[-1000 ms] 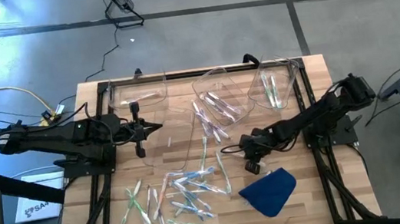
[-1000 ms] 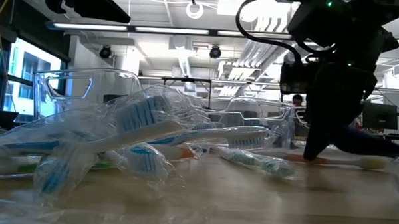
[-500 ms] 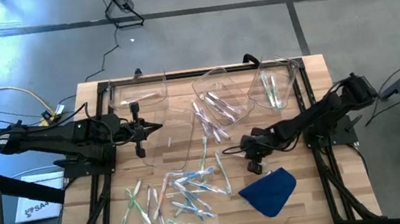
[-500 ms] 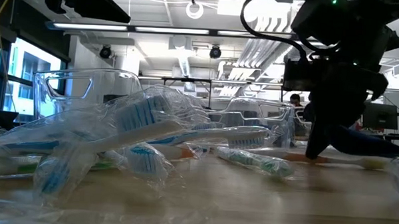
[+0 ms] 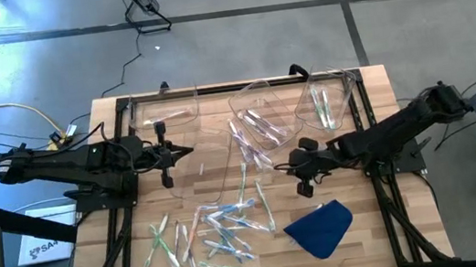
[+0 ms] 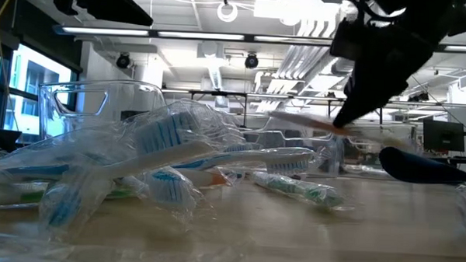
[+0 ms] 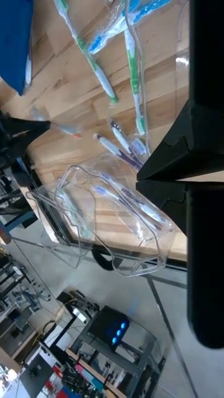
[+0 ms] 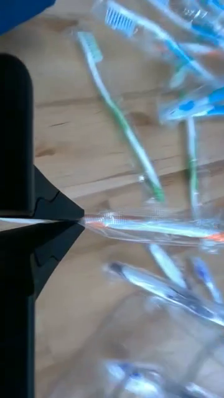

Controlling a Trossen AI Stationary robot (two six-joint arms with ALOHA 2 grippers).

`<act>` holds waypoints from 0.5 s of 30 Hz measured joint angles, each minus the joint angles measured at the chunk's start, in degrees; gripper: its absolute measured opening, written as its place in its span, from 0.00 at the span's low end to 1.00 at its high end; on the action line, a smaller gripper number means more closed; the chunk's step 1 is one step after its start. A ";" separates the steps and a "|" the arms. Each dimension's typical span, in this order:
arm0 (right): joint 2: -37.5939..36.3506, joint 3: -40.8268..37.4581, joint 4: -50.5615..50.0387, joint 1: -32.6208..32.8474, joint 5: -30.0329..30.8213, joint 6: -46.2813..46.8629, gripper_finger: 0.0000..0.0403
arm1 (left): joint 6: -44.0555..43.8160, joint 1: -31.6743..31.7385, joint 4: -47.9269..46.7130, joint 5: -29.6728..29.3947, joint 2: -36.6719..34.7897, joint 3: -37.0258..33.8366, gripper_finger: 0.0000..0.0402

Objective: Pick & Place Toothbrushes
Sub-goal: Put the orange toothbrush into the top left transparent bin

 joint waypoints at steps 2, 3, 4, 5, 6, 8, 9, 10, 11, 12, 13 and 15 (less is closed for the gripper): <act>-1.61 0.02 0.72 -0.61 0.07 -1.31 0.00 | 0.04 0.00 0.50 -0.45 0.00 0.00 0.00; -2.37 0.02 0.89 -0.99 0.09 -1.64 0.00 | 0.11 0.00 0.80 -0.76 0.00 0.00 0.00; -3.11 0.02 0.88 -1.29 0.13 -2.17 0.00 | 0.17 0.02 1.31 -0.99 0.00 0.00 0.00; -3.74 0.02 0.95 -1.43 0.11 -2.79 0.00 | 0.18 0.00 2.25 -1.01 0.02 0.00 0.00; -4.31 0.02 1.54 -1.68 0.12 -3.47 0.00 | 0.16 0.02 3.49 -1.03 0.02 0.00 0.00; -5.24 0.04 3.11 -1.79 0.35 -5.21 0.00 | -0.27 0.02 6.21 -1.09 0.02 0.00 0.00; -5.53 0.04 4.01 -1.74 1.03 -6.20 0.00 | -1.13 0.02 7.74 -1.15 0.02 0.00 0.00; -5.75 0.04 5.02 -1.73 1.96 -7.37 0.01 | -1.74 0.12 8.99 -1.19 0.02 0.00 0.00; -5.83 0.04 6.37 -1.72 2.90 -8.59 0.01 | -1.84 0.72 9.84 -1.18 0.01 0.00 0.00; -5.86 0.04 8.10 -1.73 3.93 -9.97 0.01 | -1.59 1.67 10.07 -1.22 0.00 0.01 0.00; -5.86 0.05 9.83 -1.78 4.72 -11.40 0.01 | -1.51 2.88 9.75 -1.21 0.00 0.02 0.00; -5.76 0.07 13.54 -2.09 5.53 -14.02 0.01 | -2.13 6.04 7.97 -1.03 0.00 0.02 0.00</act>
